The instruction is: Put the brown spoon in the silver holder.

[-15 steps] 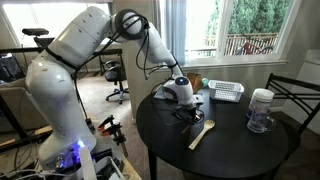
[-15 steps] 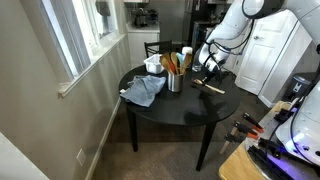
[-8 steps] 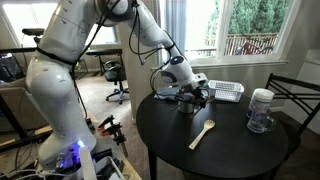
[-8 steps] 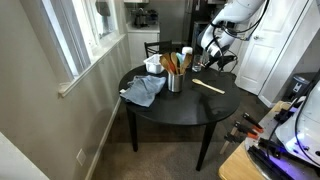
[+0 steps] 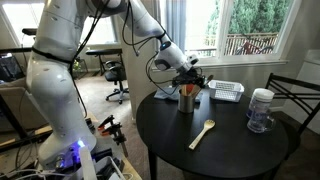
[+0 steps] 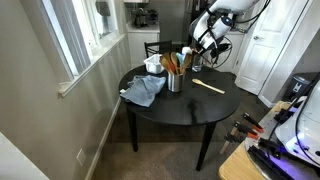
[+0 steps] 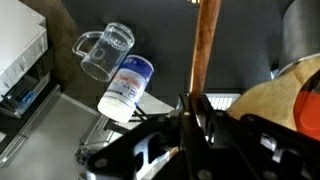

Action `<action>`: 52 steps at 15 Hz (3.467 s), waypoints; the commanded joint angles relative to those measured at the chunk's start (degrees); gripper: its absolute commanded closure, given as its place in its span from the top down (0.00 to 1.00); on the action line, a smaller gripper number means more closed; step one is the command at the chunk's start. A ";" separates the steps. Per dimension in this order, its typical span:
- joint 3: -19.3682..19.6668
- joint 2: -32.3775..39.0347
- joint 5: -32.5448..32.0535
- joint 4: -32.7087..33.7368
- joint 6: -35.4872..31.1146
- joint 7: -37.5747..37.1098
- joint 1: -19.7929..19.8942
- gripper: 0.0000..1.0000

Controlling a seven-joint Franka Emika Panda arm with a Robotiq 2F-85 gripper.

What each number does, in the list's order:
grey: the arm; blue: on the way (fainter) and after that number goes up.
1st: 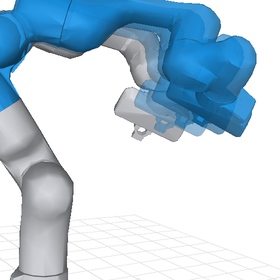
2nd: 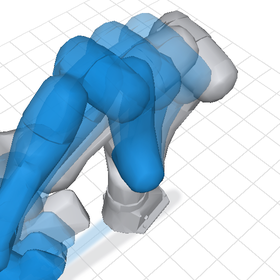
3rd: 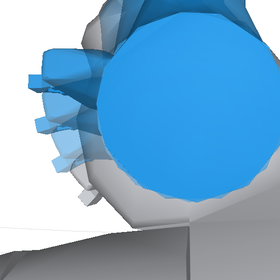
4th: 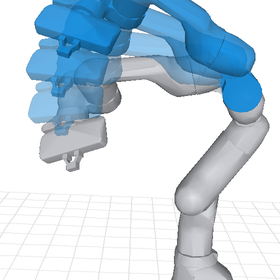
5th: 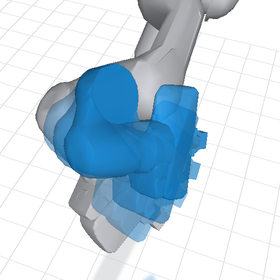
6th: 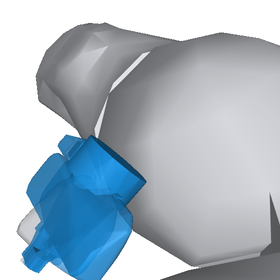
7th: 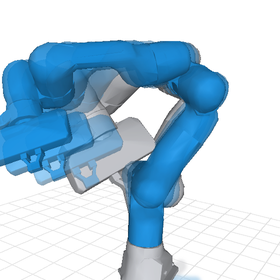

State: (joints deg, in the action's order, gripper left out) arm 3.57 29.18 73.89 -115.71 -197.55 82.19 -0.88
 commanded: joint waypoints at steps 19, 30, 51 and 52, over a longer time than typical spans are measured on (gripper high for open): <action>21.53 9.22 -29.93 7.18 -0.48 -34.18 -25.49 0.03; 29.44 22.72 -33.77 14.16 -0.46 -51.13 -32.34 0.03; 47.09 36.58 -31.29 11.92 -0.46 -73.58 -47.68 0.03; 48.42 37.52 -31.26 11.51 -0.46 -75.05 -47.93 0.03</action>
State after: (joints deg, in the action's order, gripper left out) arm 46.97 63.95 42.50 -101.66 -198.01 13.01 -46.24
